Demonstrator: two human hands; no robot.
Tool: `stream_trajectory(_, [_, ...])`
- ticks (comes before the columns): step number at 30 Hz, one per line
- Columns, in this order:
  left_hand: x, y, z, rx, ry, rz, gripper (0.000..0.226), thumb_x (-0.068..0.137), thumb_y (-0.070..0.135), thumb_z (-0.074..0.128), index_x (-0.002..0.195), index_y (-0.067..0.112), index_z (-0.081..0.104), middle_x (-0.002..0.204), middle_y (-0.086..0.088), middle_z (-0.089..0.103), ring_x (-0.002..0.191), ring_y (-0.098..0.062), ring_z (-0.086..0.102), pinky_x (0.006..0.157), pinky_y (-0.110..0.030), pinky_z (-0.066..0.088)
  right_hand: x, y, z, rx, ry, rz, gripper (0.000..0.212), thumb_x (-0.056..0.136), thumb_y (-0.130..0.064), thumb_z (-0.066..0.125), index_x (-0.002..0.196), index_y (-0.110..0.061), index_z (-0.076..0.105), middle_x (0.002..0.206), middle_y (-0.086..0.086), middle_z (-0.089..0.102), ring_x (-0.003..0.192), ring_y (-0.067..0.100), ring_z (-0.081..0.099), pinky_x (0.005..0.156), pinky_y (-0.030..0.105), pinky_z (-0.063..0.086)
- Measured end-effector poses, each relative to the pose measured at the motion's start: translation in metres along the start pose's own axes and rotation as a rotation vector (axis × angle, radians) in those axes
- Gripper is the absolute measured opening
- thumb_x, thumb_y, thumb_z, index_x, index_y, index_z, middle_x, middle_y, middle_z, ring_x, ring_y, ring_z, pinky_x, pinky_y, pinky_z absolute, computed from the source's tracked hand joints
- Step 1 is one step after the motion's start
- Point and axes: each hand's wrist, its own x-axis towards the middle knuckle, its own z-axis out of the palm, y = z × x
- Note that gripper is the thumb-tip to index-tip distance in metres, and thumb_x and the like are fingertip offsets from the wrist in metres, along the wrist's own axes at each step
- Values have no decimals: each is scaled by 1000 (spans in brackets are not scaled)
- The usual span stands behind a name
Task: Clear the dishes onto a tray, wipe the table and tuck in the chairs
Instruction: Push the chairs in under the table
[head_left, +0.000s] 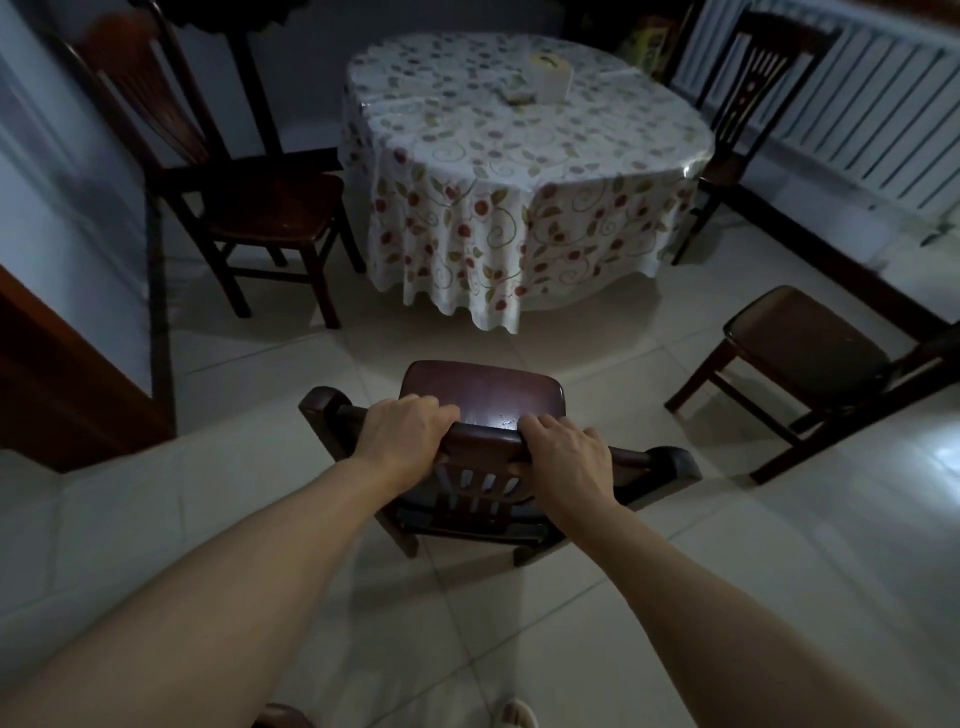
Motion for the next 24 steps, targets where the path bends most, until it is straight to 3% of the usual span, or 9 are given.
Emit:
stream_trajectory(9, [69,-16,-26,36,28,18,29,80,33,67,98,22,48,92,3,58,88,-18,58,63,-30,32,72,26,-37,47,-6,-41,25,85,-35,63,104,-24,51,100,-5,61,95,19,58,80,34,40])
stream_trajectory(15, [136,-28,-53,89,-27,-63,35,79,34,69,88,26,35,93,5,57,92,-19,58,65,-32,33,143,51,-71,18,-64,-83,29,85,-38,63,105,-20,52,103,-2,61,93,20,59,69,32,39])
stream_trajectory(19, [177,-38,-65,114,-38,-106,31,80,33,69,93,23,43,95,5,58,91,-18,59,64,-33,33,186,64,-85,-9,-73,-109,30,86,-38,63,104,-19,51,101,0,61,92,23,60,64,32,34])
stream_trajectory(24, [231,-57,-78,125,-53,-116,35,80,34,69,87,25,37,93,4,58,90,-19,59,64,-33,33,246,82,-100,-23,-73,-133,34,84,-40,65,107,-18,52,99,2,61,93,24,60,66,33,36])
